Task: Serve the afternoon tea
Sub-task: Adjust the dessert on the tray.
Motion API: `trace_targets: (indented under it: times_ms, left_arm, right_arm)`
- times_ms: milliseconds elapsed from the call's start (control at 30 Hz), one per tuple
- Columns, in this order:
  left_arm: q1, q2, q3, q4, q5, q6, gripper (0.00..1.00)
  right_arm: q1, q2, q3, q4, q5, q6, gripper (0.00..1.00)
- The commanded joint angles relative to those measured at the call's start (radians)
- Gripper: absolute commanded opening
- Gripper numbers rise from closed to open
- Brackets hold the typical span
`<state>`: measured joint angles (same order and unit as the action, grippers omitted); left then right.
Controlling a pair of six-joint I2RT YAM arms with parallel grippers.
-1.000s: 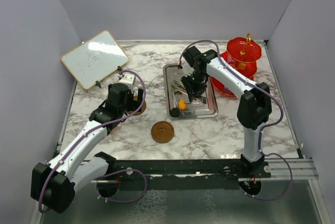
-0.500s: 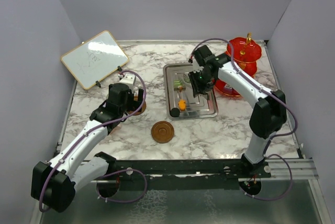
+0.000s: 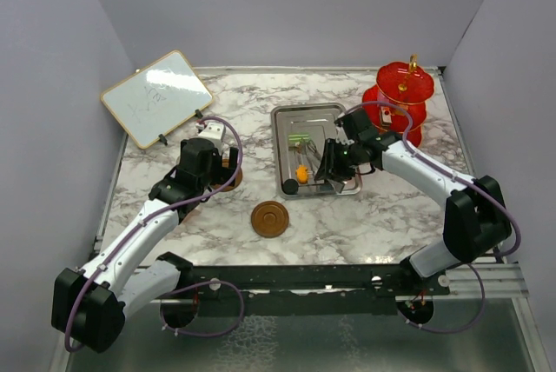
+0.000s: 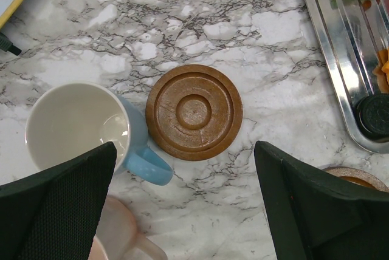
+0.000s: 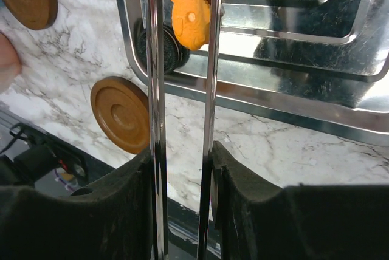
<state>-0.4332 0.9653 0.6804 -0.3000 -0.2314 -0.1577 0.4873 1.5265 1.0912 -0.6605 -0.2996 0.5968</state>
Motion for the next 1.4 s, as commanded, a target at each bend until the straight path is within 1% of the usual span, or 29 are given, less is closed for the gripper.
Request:
trace_targets:
  times_ms: [0, 167, 333, 433, 667, 800, 933, 1033, 1200, 1300, 1367]
  left_arm:
    - [0.005, -0.003, 0.027, 0.016, 0.021, 0.006, 0.99]
    - [0.005, -0.005, 0.027, 0.018, 0.017, 0.006, 0.99]
    - [0.005, -0.004, 0.027, 0.018, 0.02, 0.006, 0.99]
    - [0.004, -0.004, 0.027, 0.017, 0.017, 0.006, 0.99]
    - [0.005, -0.006, 0.026, 0.016, 0.014, 0.006, 0.99]
    - [0.004, -0.004, 0.027, 0.016, 0.018, 0.006, 0.99]
    - [0.005, -0.003, 0.027, 0.018, 0.018, 0.006, 0.99]
    - [0.005, -0.002, 0.027, 0.016, 0.018, 0.006, 0.99]
    - [0.005, -0.005, 0.026, 0.017, 0.017, 0.006, 0.99]
    - [0.004, -0.004, 0.025, 0.016, 0.015, 0.007, 0.99]
    - [0.004, -0.002, 0.026, 0.017, 0.018, 0.006, 0.99]
  right_arm:
    - [-0.003, -0.029, -0.028, 0.158, -0.056, 0.117, 0.36]
    - [-0.009, -0.013, -0.062, 0.219, -0.084, 0.185, 0.37]
    - [-0.014, -0.005, -0.086, 0.256, -0.084, 0.236, 0.42]
    - [-0.016, -0.006, -0.096, 0.254, -0.072, 0.259, 0.42]
    - [-0.021, -0.075, -0.179, 0.309, -0.059, 0.326, 0.42]
    - [-0.023, -0.059, -0.172, 0.303, -0.069, 0.327, 0.41]
    - [-0.029, -0.019, -0.176, 0.365, -0.114, 0.352, 0.41]
    - [-0.03, 0.022, -0.144, 0.392, -0.137, 0.359, 0.41]
    - [-0.031, 0.091, -0.078, 0.371, -0.118, 0.357, 0.41]
    - [-0.03, 0.096, -0.086, 0.398, -0.094, 0.378, 0.41]
    - [-0.031, 0.104, -0.091, 0.421, -0.115, 0.38, 0.41]
